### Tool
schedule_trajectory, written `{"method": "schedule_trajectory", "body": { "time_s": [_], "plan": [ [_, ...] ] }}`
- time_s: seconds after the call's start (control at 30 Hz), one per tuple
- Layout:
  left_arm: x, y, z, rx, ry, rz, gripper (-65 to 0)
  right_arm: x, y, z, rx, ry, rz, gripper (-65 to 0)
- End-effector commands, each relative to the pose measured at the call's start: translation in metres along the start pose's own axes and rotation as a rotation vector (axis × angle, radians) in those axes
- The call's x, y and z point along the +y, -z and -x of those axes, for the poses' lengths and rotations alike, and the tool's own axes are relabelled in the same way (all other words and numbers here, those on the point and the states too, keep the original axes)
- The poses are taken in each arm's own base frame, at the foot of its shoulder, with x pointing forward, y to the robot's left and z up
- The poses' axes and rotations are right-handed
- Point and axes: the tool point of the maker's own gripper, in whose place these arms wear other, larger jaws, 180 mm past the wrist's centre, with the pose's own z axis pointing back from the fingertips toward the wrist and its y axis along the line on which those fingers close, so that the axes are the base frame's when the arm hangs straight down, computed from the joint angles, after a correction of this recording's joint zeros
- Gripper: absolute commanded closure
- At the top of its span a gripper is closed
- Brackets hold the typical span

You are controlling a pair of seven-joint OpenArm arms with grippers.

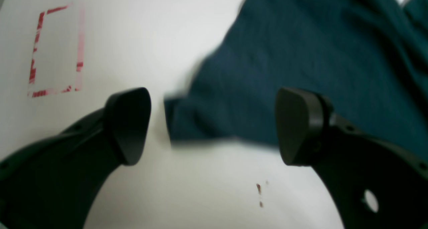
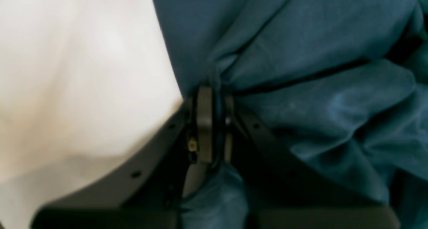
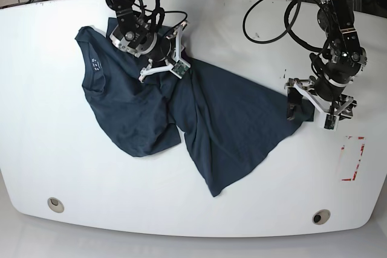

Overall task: Layout the t-shirt on the table in an organized manner, then fold the t-shirt properly
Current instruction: 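Grasp the shirt hem with the left gripper and pull it outward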

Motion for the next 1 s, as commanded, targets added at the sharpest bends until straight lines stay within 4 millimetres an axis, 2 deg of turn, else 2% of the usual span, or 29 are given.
{"method": "schedule_trajectory", "body": {
  "time_s": [0.0, 0.07, 0.17, 0.27, 0.4, 0.47, 0.5, 0.6, 0.77, 0.97],
  "plan": [
    [0.015, -0.002, -0.013, -0.044, -0.023, -0.044, -55.3, 0.015, -0.008, -0.007, -0.015, -0.054, -0.027, 0.0],
    [0.021, -0.001, -0.016, -0.056, -0.043, -0.061, -55.3, 0.023, -0.011, -0.007, -0.014, -0.078, -0.043, -0.2],
    [0.021, 0.003, -0.015, -0.046, -0.051, -0.057, -55.3, 0.025, -0.012, -0.008, -0.015, -0.081, -0.046, -0.3],
    [0.021, 0.007, -0.003, 0.002, -0.066, -0.051, -55.3, 0.023, -0.012, -0.009, -0.018, -0.081, -0.043, -4.4],
    [0.025, 0.016, -0.007, 0.006, -0.084, -0.051, -55.3, 0.022, -0.011, -0.011, -0.020, -0.084, -0.041, -18.5],
    [0.026, 0.019, 0.000, 0.025, -0.097, -0.048, -55.3, 0.021, -0.012, -0.012, -0.023, -0.086, -0.038, -27.1],
    [0.026, 0.023, 0.006, 0.043, -0.106, -0.043, -55.3, 0.016, -0.013, -0.019, -0.039, -0.096, -0.025, -33.5],
    [0.026, 0.030, 0.016, 0.073, -0.126, -0.035, -55.3, 0.011, -0.017, -0.028, -0.062, -0.108, -0.008, -41.2],
    [0.029, 0.048, 0.010, 0.077, -0.162, -0.020, -55.3, -0.004, -0.032, -0.048, -0.118, -0.121, 0.050, -40.7],
    [0.028, 0.076, 0.006, 0.102, -0.224, 0.013, -54.9, -0.011, -0.046, -0.069, -0.171, -0.157, 0.090, -40.0]
  ]
}}
